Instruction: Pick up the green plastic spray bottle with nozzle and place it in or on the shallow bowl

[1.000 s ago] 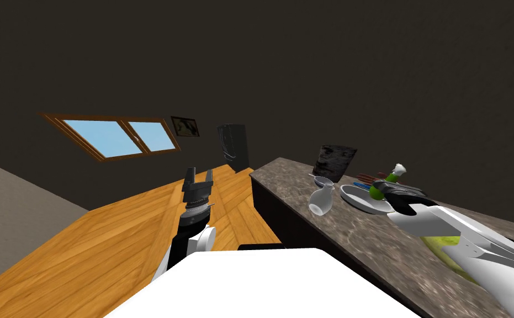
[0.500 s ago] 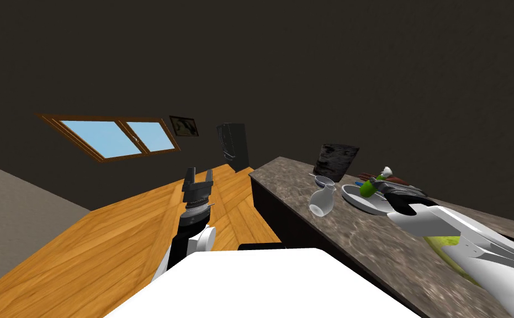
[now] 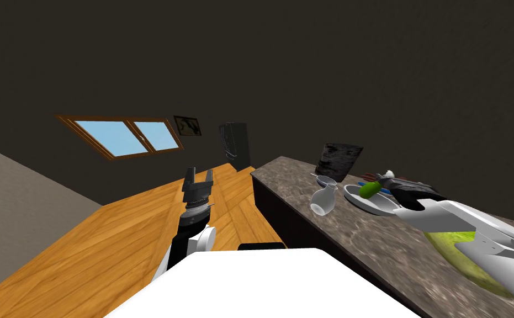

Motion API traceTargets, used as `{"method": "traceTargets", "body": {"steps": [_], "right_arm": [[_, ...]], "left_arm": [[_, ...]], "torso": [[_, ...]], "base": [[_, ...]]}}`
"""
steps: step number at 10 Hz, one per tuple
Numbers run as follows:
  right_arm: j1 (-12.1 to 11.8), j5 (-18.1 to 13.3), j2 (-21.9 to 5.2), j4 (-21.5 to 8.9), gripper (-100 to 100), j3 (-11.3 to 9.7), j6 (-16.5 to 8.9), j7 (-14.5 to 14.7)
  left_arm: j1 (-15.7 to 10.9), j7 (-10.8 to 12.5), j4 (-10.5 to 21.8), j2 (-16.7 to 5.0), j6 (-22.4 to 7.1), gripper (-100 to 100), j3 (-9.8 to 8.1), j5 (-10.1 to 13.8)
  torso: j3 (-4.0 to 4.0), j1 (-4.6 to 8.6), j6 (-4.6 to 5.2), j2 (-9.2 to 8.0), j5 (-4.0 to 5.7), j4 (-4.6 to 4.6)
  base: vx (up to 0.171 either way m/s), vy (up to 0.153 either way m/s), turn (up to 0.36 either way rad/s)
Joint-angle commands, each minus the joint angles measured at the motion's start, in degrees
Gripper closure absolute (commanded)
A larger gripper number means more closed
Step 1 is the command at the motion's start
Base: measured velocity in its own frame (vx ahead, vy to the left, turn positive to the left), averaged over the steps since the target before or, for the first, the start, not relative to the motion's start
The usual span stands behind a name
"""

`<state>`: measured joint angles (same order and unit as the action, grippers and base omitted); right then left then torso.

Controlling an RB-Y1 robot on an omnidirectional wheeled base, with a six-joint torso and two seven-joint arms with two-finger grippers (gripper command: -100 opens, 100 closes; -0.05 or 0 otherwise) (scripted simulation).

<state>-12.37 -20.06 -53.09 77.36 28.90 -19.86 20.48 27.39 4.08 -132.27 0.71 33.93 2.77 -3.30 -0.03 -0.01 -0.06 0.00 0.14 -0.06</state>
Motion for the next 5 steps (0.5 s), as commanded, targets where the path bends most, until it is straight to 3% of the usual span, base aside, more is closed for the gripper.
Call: {"method": "traceTargets", "body": {"steps": [1,5], "right_arm": [[-0.8,1.8,-1.8,0.5,-100,-0.2,-1.4,-0.1],[-1.7,5.9,-6.2,0.8,-100,-0.7,-4.0,-0.4]], "left_arm": [[0.0,0.0,0.0,0.0,0.0,0,0.0,0.0],[0.0,0.0,0.0,0.0,0.0,0,0.0,0.0]], "torso": [[0.0,0.0,0.0,0.0,0.0,0.0],[0.01,0.0,0.0,0.02,0.0,0.01]], "base": [[-0.036,0.01,0.056],[-0.037,0.01,0.046]]}}
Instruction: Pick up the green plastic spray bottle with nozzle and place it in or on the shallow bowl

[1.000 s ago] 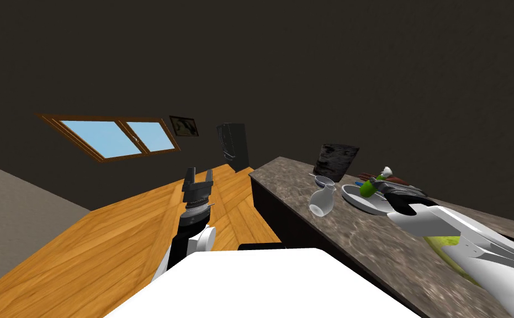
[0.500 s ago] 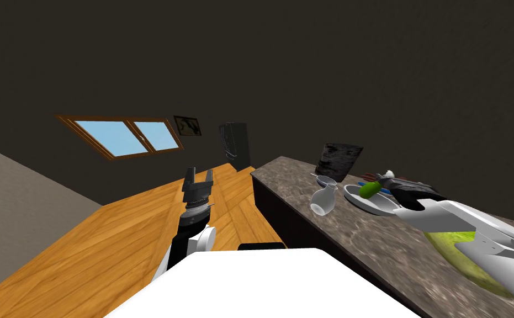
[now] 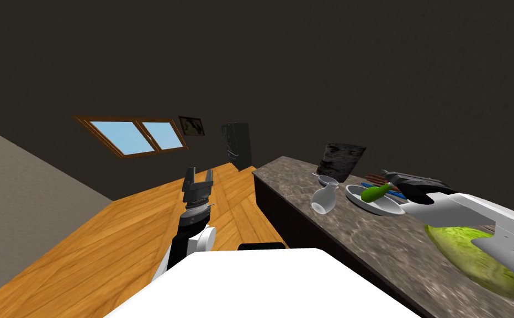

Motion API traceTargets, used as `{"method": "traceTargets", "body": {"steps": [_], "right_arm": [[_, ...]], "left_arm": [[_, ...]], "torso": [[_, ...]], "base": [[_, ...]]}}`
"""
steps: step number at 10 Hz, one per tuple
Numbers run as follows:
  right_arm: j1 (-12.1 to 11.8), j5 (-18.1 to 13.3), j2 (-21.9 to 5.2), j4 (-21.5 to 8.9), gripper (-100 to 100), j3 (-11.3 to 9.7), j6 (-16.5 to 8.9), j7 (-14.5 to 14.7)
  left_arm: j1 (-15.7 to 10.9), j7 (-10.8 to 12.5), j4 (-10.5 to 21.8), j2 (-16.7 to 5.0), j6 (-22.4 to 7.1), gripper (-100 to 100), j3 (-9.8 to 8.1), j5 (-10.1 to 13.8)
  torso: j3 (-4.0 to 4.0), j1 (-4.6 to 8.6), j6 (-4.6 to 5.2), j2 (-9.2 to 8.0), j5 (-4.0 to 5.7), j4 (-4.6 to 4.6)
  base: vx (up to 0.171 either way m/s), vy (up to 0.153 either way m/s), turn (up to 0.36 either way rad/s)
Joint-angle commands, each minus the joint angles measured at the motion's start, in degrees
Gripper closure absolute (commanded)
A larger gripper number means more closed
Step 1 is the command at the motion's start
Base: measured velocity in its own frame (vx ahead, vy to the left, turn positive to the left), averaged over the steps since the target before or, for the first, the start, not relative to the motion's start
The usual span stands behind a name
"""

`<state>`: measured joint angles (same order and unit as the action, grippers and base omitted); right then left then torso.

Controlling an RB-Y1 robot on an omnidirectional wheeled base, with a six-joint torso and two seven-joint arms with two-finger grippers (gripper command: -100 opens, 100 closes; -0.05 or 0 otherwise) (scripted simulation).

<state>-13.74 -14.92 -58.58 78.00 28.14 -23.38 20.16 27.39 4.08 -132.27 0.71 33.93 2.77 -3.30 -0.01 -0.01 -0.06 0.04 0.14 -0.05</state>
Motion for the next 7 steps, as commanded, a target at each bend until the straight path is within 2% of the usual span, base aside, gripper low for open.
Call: {"method": "traceTargets", "body": {"steps": [1,2,7], "right_arm": [[0.0,0.0,0.0,0.0,-100,0.0,0.0,0.0],[0.0,0.1,-0.1,0.0,0,0.0,-0.2,0.0],[0.0,0.1,-0.1,0.0,0,0.0,-0.2,0.0]], "left_arm": [[0.0,0.0,0.0,0.0,0.0,0,0.0,0.0],[0.0,0.0,0.0,0.0,0.0,0,0.0,0.0],[0.0,0.0,0.0,0.0,0.0,0,0.0,0.0]], "torso": [[0.0,0.0,0.0,0.0,0.0,0.0],[0.03,0.03,0.02,0.05,0.02,0.01],[0.08,0.05,0.01,0.13,0.02,0.03]], "base": [[-0.014,0.004,0.009],[0.0,0.0,0.0],[0.0,0.0,0.0]]}}
